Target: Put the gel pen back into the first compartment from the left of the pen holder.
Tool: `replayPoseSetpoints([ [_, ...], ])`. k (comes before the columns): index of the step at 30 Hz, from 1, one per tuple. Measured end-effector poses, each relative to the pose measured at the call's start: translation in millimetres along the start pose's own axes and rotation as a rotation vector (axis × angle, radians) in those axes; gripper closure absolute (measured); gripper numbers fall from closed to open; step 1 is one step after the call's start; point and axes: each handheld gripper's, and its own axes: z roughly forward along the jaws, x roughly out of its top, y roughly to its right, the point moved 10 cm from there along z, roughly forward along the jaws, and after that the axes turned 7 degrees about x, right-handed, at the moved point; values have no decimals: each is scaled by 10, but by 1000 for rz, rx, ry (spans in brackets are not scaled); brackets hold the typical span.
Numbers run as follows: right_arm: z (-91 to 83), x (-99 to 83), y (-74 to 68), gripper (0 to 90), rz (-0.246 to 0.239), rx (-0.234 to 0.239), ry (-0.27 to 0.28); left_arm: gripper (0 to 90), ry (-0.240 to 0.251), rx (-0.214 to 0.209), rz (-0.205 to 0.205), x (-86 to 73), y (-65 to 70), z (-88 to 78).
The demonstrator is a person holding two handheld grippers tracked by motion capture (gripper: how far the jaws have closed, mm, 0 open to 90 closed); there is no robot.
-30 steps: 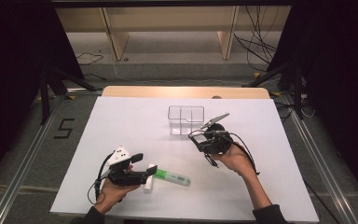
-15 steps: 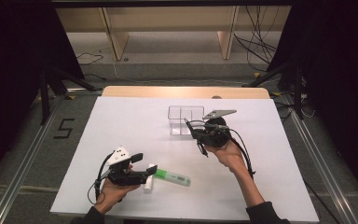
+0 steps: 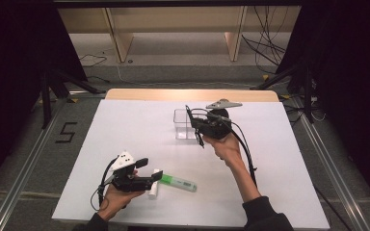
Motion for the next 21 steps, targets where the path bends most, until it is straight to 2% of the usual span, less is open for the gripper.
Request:
replayPoseSetpoints([
  [6,106,220,37,800,-15,-36,42,202,-2,-4,2,-2,-2,-5],
  [9,164,310,87,800,7,-38,61,202,-1,-4,1,-2,1,-1],
  [12,214,392,96,801,5,-40,77,202,-2,-5,1,-2,4,0],
  [18,322,550,70,800,-6,-52,99,202,-2,-6,0,-1,6,-1],
  [21,384,623,41,801,3,-37,97,202,-1,-6,2,0,8,-4],
])
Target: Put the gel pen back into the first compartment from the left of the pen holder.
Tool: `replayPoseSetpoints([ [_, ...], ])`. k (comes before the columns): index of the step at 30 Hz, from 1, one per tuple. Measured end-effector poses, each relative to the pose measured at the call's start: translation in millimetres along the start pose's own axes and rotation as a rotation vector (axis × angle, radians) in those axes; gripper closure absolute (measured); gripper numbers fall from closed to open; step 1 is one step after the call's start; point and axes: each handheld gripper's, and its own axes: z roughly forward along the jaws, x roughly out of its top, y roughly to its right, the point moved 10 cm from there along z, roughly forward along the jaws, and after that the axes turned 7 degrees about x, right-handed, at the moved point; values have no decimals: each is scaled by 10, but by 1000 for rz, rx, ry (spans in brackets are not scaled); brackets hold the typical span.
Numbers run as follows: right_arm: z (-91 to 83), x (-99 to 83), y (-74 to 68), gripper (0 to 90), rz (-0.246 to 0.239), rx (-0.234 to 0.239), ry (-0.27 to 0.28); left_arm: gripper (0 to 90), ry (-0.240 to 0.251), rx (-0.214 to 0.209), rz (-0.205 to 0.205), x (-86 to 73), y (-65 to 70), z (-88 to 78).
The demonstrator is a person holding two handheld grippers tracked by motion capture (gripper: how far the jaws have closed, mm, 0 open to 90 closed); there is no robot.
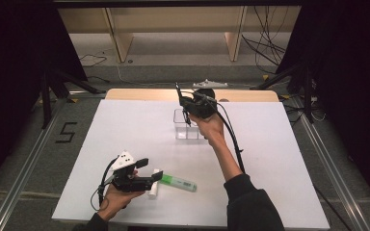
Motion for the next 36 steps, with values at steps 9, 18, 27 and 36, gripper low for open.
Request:
replayPoseSetpoints([
  [9,181,107,-27,800,-15,-19,-9,202,1,-5,-1,3,7,-1],
  [18,322,159,20,800,-21,-40,-13,202,10,-2,-8,13,-6,0],
  [27,446,118,103,800,-5,-56,-25,202,12,-3,-8,16,-5,0],
  [36,510,84,174,800,12,-70,-37,202,5,-6,0,9,7,2],
])
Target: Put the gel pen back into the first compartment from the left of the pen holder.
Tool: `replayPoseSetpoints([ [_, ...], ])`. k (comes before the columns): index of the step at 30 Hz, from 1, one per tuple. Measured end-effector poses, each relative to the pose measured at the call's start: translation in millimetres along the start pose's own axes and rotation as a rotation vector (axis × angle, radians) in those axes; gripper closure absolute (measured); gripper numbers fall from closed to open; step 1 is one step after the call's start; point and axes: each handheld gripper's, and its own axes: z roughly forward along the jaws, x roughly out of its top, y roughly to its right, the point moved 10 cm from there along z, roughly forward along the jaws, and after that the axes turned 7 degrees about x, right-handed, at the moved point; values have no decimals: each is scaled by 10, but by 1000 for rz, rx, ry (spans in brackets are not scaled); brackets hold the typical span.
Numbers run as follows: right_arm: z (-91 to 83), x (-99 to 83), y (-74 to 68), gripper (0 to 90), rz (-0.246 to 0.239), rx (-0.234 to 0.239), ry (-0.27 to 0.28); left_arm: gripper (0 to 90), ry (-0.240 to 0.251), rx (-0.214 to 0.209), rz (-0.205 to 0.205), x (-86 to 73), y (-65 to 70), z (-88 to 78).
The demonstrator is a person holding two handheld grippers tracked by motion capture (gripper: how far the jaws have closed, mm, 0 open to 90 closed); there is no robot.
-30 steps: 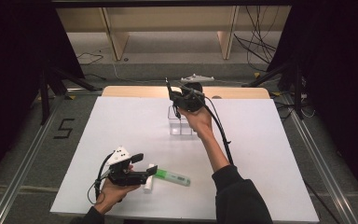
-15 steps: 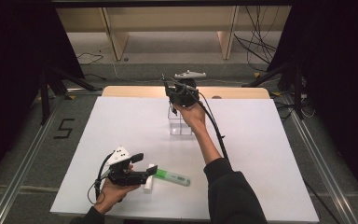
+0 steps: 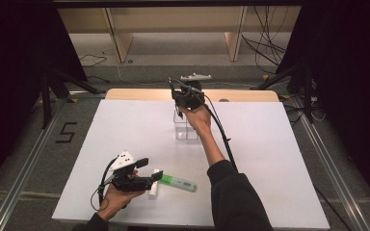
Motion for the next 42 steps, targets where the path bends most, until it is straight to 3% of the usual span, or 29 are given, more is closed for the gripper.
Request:
replayPoseSetpoints([
  [18,80,-108,0,799,-11,-4,-36,202,2,-1,3,1,2,-2],
  [42,56,-319,90,791,19,-6,-49,202,-1,1,2,-2,-2,-2],
])
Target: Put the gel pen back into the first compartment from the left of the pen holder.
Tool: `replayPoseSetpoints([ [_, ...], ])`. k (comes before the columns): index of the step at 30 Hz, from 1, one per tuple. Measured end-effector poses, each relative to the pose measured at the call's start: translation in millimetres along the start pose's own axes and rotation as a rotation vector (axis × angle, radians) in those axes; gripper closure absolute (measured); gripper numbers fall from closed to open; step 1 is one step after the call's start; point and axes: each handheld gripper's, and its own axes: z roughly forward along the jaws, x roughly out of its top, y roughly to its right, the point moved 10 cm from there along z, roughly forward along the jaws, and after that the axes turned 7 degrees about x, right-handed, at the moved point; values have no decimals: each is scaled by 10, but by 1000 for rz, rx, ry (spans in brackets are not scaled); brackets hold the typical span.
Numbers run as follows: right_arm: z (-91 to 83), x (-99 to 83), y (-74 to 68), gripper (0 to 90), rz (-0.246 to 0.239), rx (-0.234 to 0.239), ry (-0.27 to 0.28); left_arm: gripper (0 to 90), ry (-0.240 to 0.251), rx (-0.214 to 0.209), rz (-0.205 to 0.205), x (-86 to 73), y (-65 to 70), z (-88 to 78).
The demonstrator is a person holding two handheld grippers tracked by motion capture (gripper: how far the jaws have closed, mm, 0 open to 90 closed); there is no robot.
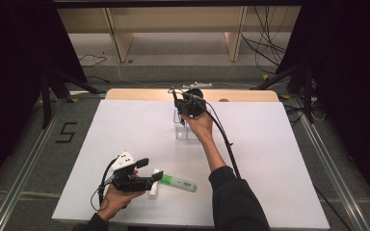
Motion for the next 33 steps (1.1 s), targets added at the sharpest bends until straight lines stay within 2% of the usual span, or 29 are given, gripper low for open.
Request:
replayPoseSetpoints([
  [7,-122,25,5,648,10,20,12,202,0,2,-3,0,-3,0],
  [17,-458,-5,-107,456,-44,46,25,201,0,6,-8,-1,-7,3],
  [24,-628,-127,-277,399,-80,86,-9,201,-1,9,-7,-3,-12,3],
  [33,-729,-272,-460,366,-115,142,-41,200,8,22,-21,8,-44,-3],
])
